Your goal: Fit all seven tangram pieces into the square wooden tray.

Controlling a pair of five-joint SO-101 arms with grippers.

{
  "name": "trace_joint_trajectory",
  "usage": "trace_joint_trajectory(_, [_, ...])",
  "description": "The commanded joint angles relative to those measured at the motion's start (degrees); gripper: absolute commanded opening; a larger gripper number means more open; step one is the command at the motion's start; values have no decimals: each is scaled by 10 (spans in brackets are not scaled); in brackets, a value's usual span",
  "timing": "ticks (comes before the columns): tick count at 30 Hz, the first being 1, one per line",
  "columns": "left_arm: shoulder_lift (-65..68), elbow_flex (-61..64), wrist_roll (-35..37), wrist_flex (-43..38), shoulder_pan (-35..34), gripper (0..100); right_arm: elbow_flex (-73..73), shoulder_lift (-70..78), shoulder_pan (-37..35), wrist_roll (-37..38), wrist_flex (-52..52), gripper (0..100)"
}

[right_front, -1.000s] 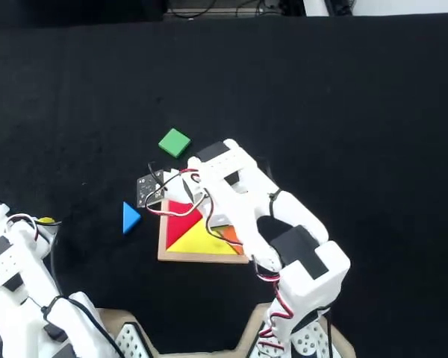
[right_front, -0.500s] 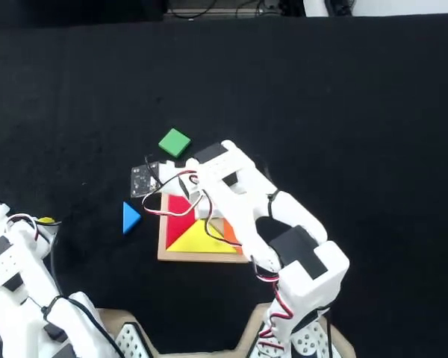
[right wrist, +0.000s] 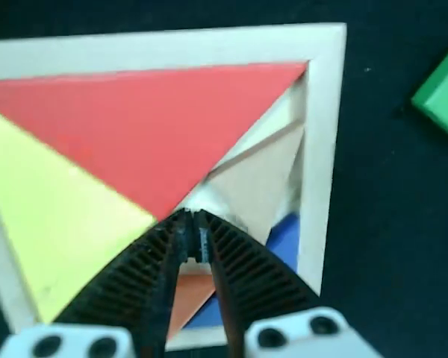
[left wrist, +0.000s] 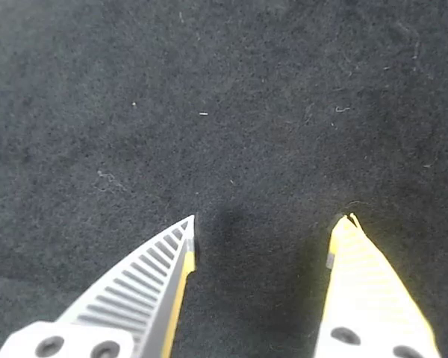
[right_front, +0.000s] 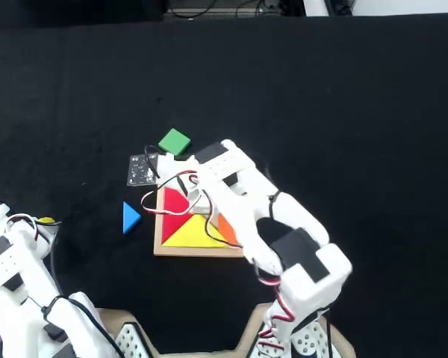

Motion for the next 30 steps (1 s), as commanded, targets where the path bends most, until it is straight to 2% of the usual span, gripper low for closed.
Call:
trace_joint_trajectory(1, [-6, -2, 1, -11, 9, 284, -30, -70, -3, -6, 17, 11])
trace_joint_trajectory(7, [-6, -2, 1, -11, 9, 284, -35, -45, 7, -28, -7, 27])
trace_joint_trajectory(12, [-6, -1, 1, -11, 9, 284, -35, -11, 9, -29, -18, 126])
trace_joint_trajectory(30, [-6, 0, 1, -21, 9, 284, -34, -15, 25, -27, -45, 132])
